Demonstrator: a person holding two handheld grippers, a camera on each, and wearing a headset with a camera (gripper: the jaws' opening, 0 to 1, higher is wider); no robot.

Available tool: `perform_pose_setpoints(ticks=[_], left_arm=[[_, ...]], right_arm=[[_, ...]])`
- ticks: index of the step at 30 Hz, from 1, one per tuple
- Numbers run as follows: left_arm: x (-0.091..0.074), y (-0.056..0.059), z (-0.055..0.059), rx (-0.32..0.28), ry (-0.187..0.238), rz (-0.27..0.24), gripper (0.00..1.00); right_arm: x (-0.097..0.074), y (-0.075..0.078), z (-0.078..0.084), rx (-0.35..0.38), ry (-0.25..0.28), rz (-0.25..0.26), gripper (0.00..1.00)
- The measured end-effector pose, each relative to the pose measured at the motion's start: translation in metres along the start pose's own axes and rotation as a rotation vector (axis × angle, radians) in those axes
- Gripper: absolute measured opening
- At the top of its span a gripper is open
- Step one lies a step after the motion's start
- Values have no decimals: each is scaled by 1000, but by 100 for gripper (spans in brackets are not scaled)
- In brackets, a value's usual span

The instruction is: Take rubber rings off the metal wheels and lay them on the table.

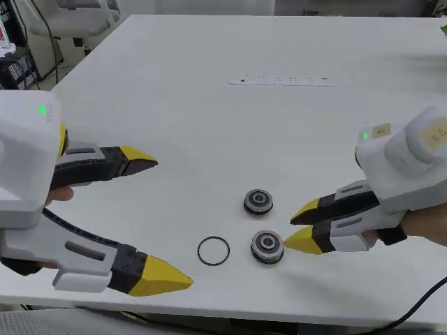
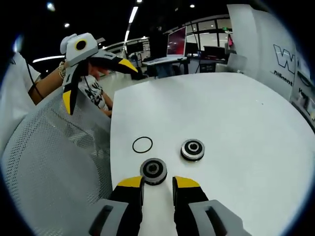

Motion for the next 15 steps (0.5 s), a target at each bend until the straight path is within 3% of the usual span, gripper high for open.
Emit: perform_pose_setpoints(ticks=[10,13,15], left_arm=[[15,2,-9,51,-19,64,87],[25,4,-17,65,10,84,84],[31,13,-27,91,62,148,81]], right_arm=[[3,0,11,5,0,-3,20],[4,0,11,7,1,-3,21],[4,0,11,9,1,-4,20]])
Point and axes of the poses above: the centre of the closed fingertips' face, and the gripper's own axes: x roughly forward along the fingers, y roughly to its right, z roughly out of its underside, the point moved 3 cm from there along -x, roughly backward along the fingers
